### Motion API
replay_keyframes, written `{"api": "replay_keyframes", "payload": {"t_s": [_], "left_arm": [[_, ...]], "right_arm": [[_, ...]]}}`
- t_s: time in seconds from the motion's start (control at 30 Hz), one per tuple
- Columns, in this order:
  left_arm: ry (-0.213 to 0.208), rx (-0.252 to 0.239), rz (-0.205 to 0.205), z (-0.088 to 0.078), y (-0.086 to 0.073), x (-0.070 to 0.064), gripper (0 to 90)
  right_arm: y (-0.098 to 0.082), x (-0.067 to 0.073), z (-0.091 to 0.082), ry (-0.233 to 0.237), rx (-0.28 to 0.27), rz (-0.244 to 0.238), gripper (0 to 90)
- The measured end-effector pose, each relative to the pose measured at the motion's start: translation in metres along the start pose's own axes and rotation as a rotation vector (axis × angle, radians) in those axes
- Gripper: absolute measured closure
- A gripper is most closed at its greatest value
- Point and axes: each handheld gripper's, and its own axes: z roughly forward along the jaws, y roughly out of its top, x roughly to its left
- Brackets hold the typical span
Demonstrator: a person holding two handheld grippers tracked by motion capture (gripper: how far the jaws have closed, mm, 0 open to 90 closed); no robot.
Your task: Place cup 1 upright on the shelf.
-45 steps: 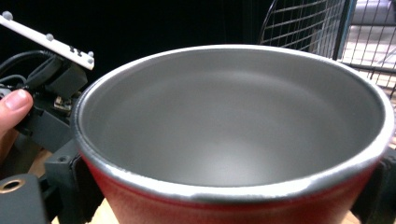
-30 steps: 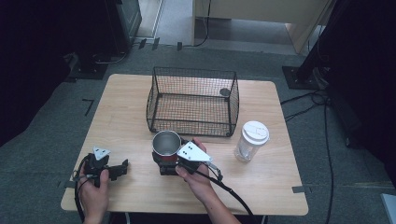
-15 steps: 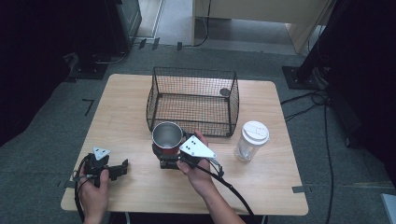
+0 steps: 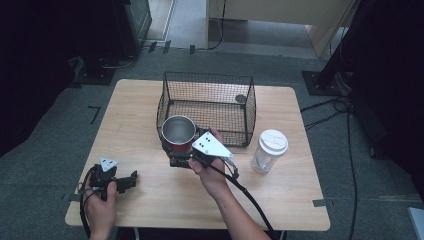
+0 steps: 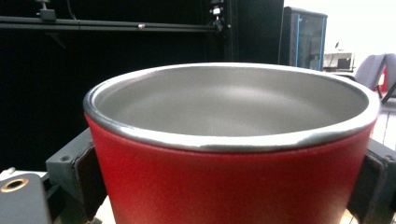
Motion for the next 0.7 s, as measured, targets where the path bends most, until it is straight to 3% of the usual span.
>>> {"api": "replay_keyframes", "payload": {"t_s": [0.33, 0.7], "left_arm": [[0.0, 0.002, 0.0, 0.0, 0.0, 0.0, 0.0], [0.0, 0.002, 0.0, 0.0, 0.0, 0.0, 0.0]], "right_arm": [[0.034, -0.023, 0.016, -0.036, -0.034, -0.019, 6.8], [0.054, -0.038, 0.038, -0.057, -0.041, -0.038, 6.8]]}}
